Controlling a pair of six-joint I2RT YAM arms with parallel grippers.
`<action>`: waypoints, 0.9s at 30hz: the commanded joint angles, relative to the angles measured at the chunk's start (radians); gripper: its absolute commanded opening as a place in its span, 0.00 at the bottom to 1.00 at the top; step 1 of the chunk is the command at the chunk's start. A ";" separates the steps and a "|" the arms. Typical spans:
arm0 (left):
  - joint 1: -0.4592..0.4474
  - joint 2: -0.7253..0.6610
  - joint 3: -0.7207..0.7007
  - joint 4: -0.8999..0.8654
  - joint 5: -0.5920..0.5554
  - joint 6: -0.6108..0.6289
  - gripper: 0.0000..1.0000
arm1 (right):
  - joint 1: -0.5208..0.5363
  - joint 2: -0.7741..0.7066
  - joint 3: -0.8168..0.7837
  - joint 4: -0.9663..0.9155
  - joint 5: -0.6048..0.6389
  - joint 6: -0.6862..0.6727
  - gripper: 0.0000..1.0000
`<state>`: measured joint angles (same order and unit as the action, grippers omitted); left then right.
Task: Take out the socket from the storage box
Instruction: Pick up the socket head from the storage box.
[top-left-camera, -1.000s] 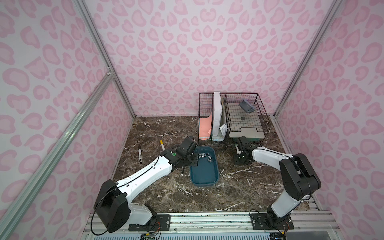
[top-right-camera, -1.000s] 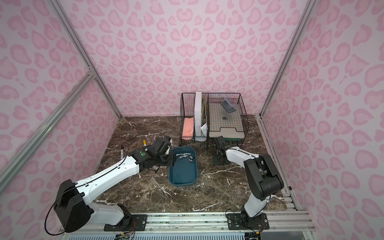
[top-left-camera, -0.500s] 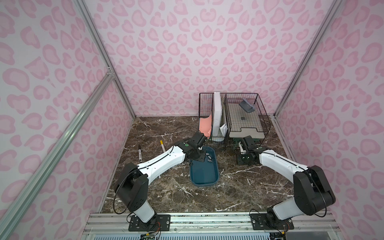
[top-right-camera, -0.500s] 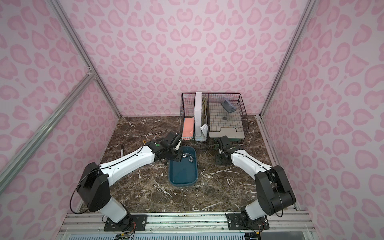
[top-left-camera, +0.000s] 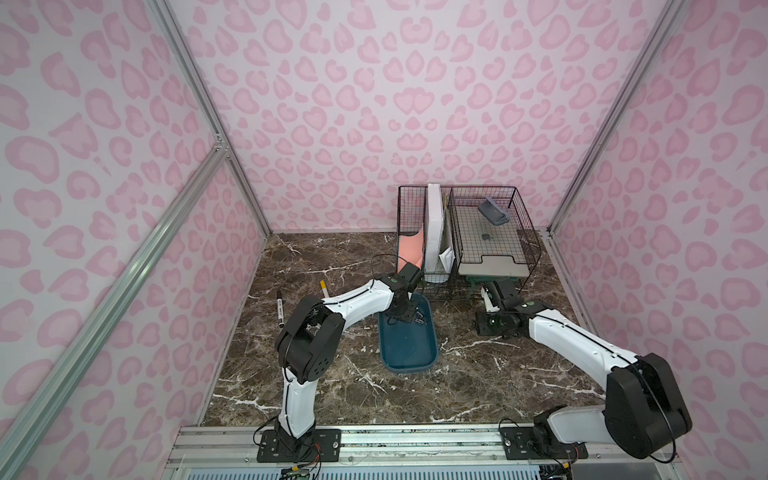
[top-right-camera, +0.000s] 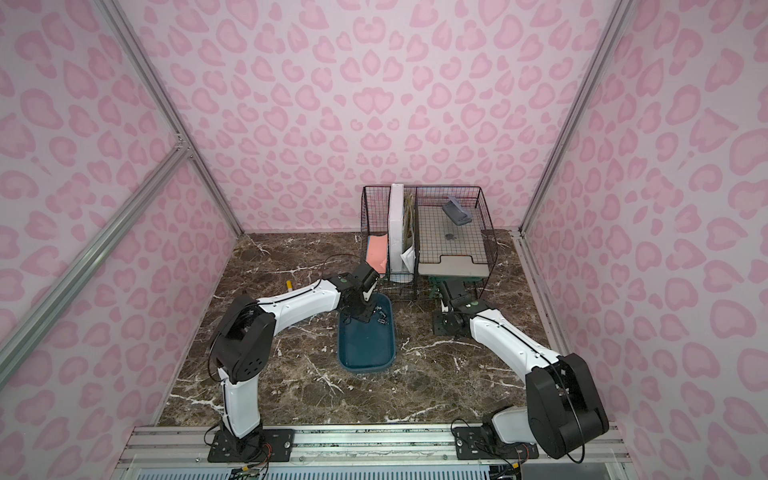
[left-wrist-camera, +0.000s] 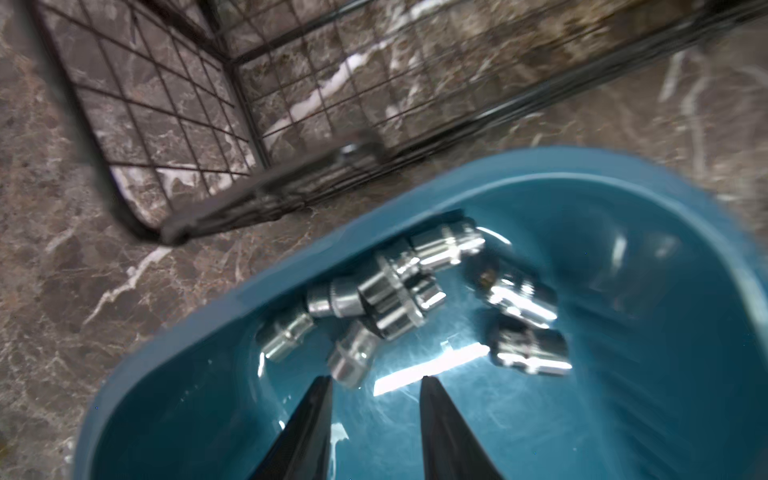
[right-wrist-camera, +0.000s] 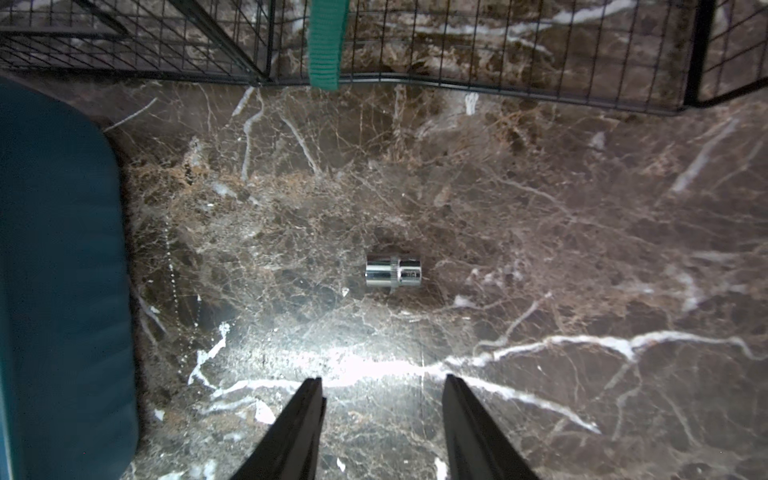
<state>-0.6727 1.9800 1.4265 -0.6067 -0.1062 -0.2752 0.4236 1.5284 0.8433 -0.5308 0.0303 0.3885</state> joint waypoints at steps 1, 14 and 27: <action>0.005 0.015 0.005 0.035 0.000 0.035 0.41 | 0.002 0.000 0.002 0.013 -0.002 0.000 0.52; 0.007 0.066 -0.009 0.079 0.027 0.065 0.39 | 0.002 0.005 0.000 0.014 0.003 0.001 0.52; 0.004 0.015 -0.043 0.099 0.034 0.048 0.18 | 0.002 -0.017 0.002 0.008 0.005 0.006 0.52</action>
<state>-0.6662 2.0220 1.3941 -0.4953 -0.0837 -0.2256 0.4252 1.5181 0.8433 -0.5343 0.0334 0.3889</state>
